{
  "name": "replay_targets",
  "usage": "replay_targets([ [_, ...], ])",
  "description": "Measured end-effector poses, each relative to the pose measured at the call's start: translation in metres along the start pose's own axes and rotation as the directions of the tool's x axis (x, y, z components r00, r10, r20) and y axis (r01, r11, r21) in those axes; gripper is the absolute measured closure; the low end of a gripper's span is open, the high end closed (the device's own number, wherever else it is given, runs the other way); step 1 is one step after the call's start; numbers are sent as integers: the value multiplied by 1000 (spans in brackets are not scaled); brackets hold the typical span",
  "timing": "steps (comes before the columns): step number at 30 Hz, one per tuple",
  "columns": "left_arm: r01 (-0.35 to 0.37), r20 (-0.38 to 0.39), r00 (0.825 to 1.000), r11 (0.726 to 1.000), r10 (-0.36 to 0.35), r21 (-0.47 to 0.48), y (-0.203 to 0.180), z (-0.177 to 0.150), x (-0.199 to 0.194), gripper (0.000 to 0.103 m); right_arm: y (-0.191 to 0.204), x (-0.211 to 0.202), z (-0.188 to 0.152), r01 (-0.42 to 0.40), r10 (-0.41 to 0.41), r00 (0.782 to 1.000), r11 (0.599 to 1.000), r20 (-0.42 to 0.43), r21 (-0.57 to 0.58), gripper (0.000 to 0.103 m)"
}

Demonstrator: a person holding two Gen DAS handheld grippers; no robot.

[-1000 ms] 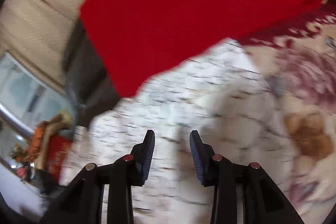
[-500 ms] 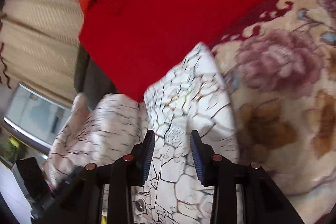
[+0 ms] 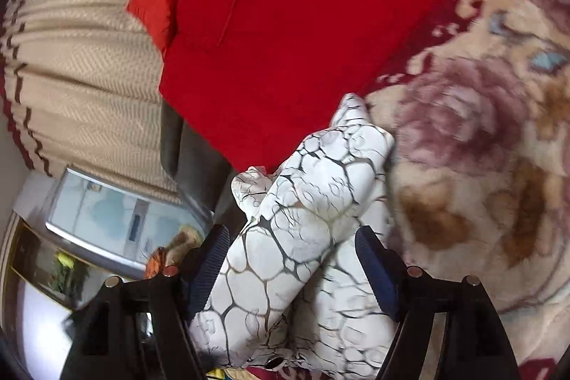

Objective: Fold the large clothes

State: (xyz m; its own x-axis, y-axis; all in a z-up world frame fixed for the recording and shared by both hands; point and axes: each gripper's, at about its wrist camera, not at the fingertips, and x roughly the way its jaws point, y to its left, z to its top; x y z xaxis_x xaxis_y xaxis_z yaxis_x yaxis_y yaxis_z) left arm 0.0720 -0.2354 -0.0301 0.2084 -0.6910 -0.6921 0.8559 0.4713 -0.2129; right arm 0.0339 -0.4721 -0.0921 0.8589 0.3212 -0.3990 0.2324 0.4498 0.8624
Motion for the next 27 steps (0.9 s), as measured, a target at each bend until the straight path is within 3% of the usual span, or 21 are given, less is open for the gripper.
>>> replay_targets([
  [3, -68, 40, 997, 995, 71, -73, 40, -10, -24, 19, 6, 20, 8, 31, -30, 999, 1000, -39, 2, 26],
  [7, -69, -9, 998, 963, 68, -262, 101, -37, -6, 19, 15, 64, 20, 64, -59, 985, 998, -164, 24, 21],
  [9, -115, -57, 993, 948, 103, -296, 115, -48, 5, 19, 21, 87, 20, 116, -113, 971, 993, -209, 1, 18],
  [12, -61, -67, 997, 942, 41, -329, 123, -69, 21, 19, 29, 120, 12, 168, -163, 942, 986, -292, -9, 16],
  [16, 17, -14, 1000, 929, -24, -369, 124, -84, 20, 19, 56, 147, 5, 95, -97, 941, 995, -324, -22, 14],
  [20, 65, 7, 998, 910, -68, -409, 131, -97, 18, 19, 70, 180, -9, 125, -170, 910, 982, -377, -142, 15],
  [21, 74, 18, 997, 906, -73, -418, 132, -99, 18, 19, 68, 186, -13, 136, -186, 908, 978, -376, -156, 25],
  [22, 83, 29, 997, 901, -78, -426, 132, -101, 17, 19, 67, 190, -17, 141, -196, 901, 976, -386, -166, 47],
  [24, 107, 51, 994, 892, -94, -439, 134, -103, 15, 20, 72, 191, -23, 111, -180, 905, 975, -385, -195, 70],
  [27, 122, 65, 992, 895, -104, -428, 131, -102, 14, 20, 88, 174, -22, 50, -133, 933, 968, -336, -245, 80],
])
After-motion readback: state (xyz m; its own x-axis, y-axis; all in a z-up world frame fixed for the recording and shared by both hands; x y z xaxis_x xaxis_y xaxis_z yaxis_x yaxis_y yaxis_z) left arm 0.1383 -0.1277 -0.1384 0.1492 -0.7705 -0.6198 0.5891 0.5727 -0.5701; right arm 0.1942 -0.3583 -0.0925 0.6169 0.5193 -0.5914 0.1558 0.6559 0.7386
